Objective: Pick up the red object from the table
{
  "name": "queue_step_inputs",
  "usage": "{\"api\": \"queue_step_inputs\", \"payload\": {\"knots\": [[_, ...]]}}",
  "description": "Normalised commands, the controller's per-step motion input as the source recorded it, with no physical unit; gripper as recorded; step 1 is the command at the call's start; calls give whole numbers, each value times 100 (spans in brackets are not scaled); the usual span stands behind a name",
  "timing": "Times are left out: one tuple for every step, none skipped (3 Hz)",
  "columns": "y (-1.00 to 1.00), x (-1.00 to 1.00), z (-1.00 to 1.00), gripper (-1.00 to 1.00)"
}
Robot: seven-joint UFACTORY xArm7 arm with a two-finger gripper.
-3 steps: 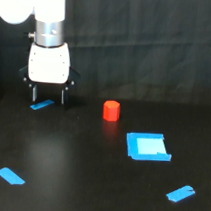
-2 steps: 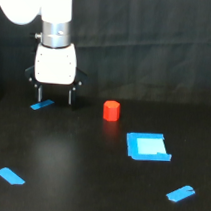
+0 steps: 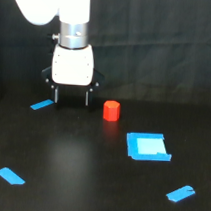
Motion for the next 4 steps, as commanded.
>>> {"api": "queue_step_inputs", "payload": {"knots": [[-7,60,-21,92],[-27,45,-9,92],[-39,44,13,97],[-30,61,25,97]]}}
